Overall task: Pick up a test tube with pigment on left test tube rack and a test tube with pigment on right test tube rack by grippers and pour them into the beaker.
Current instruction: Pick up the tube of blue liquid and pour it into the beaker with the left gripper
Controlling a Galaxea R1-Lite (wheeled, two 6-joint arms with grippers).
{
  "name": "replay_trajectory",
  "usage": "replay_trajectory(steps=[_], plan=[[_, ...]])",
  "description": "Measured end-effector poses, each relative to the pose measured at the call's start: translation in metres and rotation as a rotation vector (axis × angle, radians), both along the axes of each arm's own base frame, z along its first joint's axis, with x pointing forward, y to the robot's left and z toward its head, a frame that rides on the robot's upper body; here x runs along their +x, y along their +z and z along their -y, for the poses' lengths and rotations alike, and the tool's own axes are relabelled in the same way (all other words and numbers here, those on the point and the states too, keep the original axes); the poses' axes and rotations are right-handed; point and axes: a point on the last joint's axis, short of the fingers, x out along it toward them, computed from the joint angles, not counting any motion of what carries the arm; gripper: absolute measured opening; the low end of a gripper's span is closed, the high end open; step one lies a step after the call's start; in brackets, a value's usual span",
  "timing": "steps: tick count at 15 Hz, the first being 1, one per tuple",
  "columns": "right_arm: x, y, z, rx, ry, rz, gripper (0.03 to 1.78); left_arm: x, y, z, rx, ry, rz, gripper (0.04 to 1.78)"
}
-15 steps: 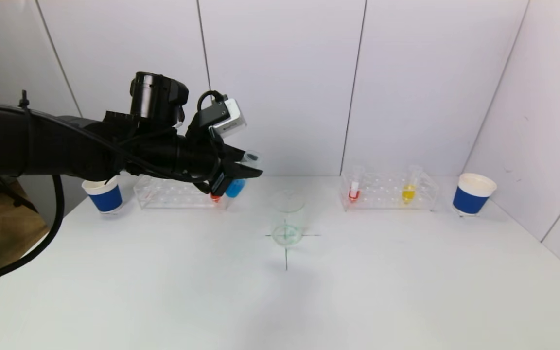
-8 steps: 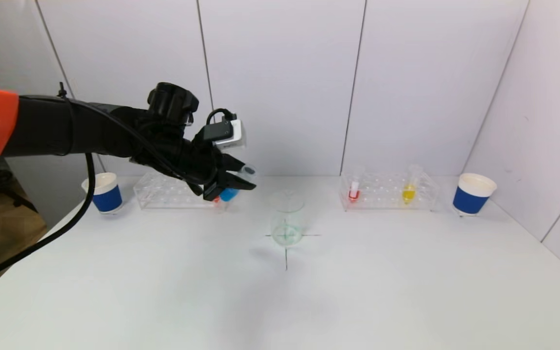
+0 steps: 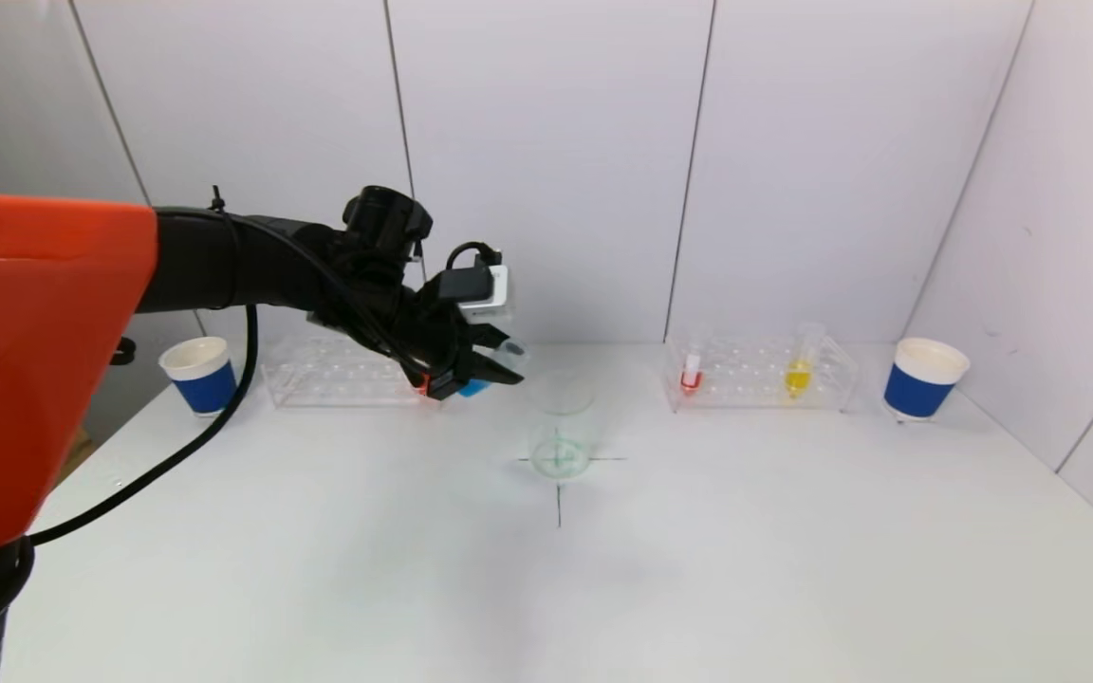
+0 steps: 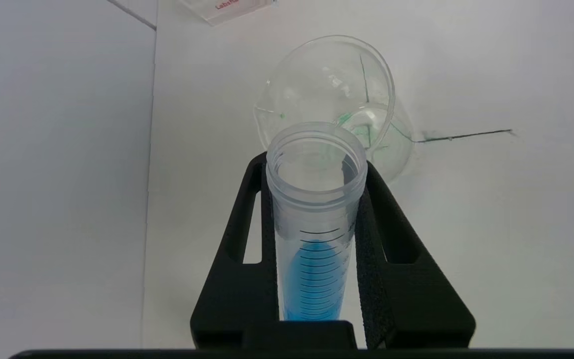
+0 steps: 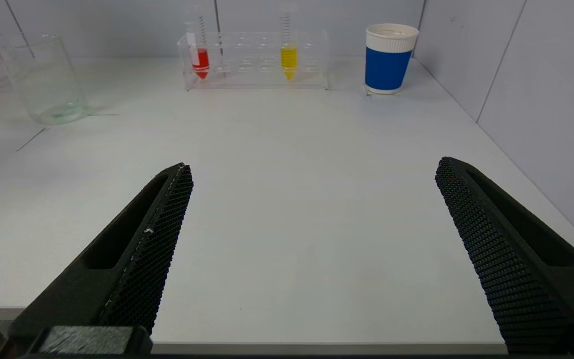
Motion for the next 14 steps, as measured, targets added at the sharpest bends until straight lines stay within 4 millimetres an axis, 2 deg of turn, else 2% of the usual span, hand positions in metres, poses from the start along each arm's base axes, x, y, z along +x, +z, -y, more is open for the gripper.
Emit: replay_trajectory(steps=[8,14], plan=[[0.000,0.000,0.000,0.000,0.000,0.000,1.77,0.015,0.019,0.004,0.033,-0.028,0.226,0.45],[0.000,0.000,0.000,0.000,0.000,0.000,1.77,0.023,0.011,0.008,0.014,-0.026,0.283,0.45]])
